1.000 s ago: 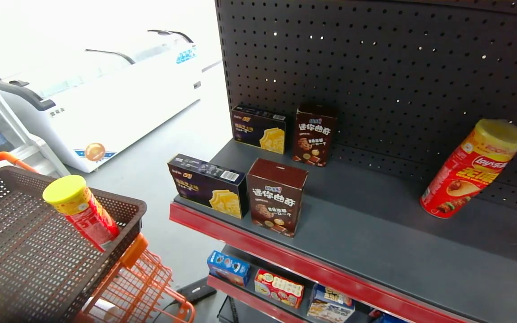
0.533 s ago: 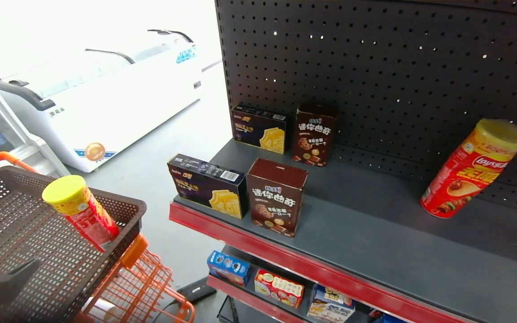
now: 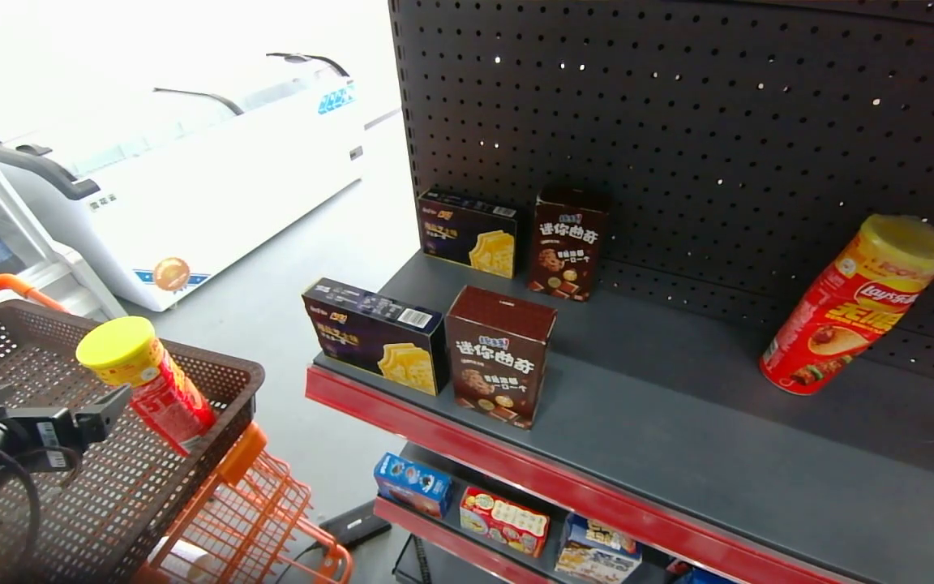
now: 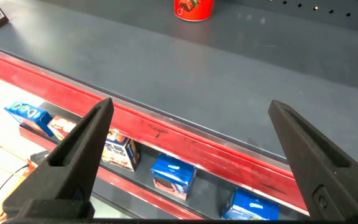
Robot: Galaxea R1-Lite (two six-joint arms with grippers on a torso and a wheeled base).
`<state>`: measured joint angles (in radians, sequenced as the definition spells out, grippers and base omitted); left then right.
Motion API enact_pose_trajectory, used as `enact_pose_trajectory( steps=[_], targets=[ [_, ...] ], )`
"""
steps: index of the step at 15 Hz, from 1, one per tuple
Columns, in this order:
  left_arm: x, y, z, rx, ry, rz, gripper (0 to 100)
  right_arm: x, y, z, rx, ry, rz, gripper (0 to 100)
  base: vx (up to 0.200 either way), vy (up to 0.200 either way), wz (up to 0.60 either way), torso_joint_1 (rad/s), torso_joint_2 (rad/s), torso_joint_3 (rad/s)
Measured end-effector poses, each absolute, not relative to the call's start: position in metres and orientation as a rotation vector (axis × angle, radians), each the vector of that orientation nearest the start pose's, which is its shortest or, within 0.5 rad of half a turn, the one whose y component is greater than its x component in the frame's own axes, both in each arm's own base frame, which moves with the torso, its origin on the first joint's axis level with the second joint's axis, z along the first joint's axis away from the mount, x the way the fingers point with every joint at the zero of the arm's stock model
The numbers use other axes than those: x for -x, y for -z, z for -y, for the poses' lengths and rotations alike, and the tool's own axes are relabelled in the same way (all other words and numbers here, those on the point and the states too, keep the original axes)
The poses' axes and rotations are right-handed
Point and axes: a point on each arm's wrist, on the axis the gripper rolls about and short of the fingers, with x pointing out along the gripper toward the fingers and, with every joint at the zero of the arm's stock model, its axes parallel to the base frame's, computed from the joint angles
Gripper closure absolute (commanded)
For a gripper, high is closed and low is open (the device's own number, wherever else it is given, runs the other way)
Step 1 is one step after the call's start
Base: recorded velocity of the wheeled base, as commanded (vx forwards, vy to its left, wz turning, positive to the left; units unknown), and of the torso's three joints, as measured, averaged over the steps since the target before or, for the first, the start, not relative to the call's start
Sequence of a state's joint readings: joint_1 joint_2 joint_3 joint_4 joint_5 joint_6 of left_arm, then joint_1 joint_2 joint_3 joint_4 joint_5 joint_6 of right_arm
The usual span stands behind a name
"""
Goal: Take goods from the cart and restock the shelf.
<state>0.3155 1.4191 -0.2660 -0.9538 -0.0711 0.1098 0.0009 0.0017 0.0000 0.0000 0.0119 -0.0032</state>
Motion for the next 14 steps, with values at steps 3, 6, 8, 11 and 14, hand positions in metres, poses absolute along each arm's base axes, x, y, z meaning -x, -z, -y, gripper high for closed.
enact_pose_trajectory(
  steps=[3, 6, 8, 11, 14],
  targets=[
    [-0.213, -0.129, -0.063, -0.078, -0.218, -0.160, 0, 0.023, -0.076, 0.000, 0.004, -0.013, -0.002, 0, 0.000, 0.000, 0.00, 0.000, 0.00, 0.000],
    [-0.234, -0.110, -0.068, -0.080, -0.213, -0.137, 0, 0.023, -0.076, 0.000, 0.003, -0.014, -0.002, 0, 0.000, 0.000, 0.00, 0.000, 0.00, 0.000],
    [-0.246, -0.099, -0.071, -0.078, -0.212, -0.137, 0, 0.023, -0.076, 0.000, 0.003, -0.013, -0.002, 0, 0.000, 0.000, 0.00, 0.000, 0.00, 0.000],
    [-0.262, -0.086, -0.075, -0.058, -0.212, -0.137, 0, 0.023, -0.076, 0.000, 0.003, -0.012, -0.002, 0, 0.000, 0.000, 0.00, 0.000, 0.00, 0.000],
    [-0.275, -0.078, -0.080, -0.053, -0.214, -0.136, 0, 0.023, -0.076, 0.000, 0.003, -0.013, -0.002, 0, 0.000, 0.000, 0.00, 0.000, 0.00, 0.000]
  ],
)
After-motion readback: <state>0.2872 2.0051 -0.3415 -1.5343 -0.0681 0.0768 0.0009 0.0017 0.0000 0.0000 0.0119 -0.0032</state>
